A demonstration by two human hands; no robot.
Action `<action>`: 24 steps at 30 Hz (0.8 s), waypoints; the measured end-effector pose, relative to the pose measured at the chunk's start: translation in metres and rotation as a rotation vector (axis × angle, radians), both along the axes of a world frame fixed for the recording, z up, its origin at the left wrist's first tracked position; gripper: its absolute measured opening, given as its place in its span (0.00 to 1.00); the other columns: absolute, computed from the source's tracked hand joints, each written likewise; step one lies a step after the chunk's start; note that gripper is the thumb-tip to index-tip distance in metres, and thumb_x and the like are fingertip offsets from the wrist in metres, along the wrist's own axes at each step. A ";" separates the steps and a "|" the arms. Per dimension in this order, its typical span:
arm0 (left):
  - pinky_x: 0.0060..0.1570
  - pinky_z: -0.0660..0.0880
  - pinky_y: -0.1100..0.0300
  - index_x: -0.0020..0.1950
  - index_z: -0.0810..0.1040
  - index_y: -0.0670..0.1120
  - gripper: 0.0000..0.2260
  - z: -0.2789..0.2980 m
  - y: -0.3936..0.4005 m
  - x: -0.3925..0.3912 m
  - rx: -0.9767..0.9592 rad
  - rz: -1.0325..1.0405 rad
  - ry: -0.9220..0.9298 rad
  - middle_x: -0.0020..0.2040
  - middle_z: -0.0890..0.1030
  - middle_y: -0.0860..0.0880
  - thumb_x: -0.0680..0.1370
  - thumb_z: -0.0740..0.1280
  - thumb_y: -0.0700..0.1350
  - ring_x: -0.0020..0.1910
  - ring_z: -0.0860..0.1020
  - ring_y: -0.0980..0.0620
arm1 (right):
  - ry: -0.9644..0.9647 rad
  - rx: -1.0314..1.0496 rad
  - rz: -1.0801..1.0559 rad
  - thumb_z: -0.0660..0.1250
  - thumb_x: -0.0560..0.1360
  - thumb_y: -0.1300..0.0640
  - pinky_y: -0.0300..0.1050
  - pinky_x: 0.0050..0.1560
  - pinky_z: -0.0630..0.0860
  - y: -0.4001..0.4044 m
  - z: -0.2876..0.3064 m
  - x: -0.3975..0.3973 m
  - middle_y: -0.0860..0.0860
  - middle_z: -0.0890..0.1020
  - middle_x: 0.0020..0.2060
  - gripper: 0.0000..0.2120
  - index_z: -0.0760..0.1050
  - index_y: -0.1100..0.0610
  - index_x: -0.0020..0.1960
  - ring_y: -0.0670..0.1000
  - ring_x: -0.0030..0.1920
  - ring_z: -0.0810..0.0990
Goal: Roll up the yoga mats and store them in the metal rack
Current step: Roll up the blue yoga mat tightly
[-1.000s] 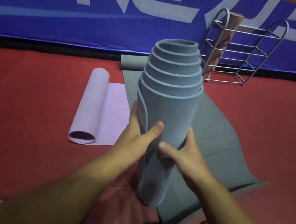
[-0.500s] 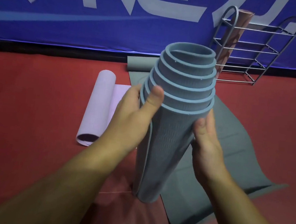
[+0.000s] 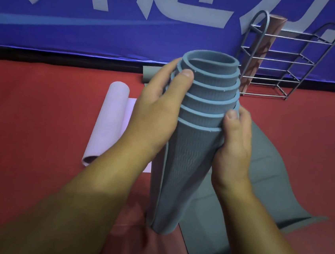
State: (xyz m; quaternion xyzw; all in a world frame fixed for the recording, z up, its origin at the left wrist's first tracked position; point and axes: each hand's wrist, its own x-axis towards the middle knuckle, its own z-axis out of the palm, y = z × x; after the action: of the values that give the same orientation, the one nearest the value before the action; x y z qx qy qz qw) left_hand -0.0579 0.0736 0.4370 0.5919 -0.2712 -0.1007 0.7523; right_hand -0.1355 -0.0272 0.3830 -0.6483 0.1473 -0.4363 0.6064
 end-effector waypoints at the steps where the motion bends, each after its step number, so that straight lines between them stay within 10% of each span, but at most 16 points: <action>1: 0.50 0.76 0.66 0.55 0.80 0.50 0.09 0.003 0.000 -0.001 -0.014 0.008 0.019 0.47 0.85 0.58 0.80 0.63 0.51 0.49 0.82 0.62 | -0.011 -0.013 0.001 0.61 0.73 0.38 0.51 0.64 0.74 0.000 0.002 0.001 0.43 0.81 0.57 0.29 0.72 0.55 0.67 0.44 0.60 0.79; 9: 0.48 0.80 0.53 0.49 0.77 0.49 0.15 0.027 -0.001 -0.005 0.068 0.060 0.007 0.40 0.82 0.56 0.78 0.65 0.61 0.44 0.83 0.56 | -0.145 -0.080 -0.004 0.59 0.77 0.41 0.56 0.74 0.67 0.001 0.020 0.007 0.50 0.74 0.71 0.34 0.63 0.57 0.78 0.48 0.71 0.72; 24: 0.35 0.68 0.57 0.36 0.69 0.52 0.09 0.028 0.002 0.002 0.068 0.080 -0.049 0.33 0.70 0.56 0.73 0.65 0.52 0.34 0.68 0.56 | -0.136 -0.178 -0.031 0.60 0.78 0.45 0.37 0.62 0.72 0.012 0.024 0.003 0.36 0.81 0.57 0.23 0.69 0.54 0.71 0.39 0.61 0.78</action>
State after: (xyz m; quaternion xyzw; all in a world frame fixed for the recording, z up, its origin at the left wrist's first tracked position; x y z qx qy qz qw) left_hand -0.0559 0.0751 0.4645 0.6297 -0.2620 -0.0652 0.7284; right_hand -0.1327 -0.0154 0.4074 -0.6662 0.0765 -0.5000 0.5481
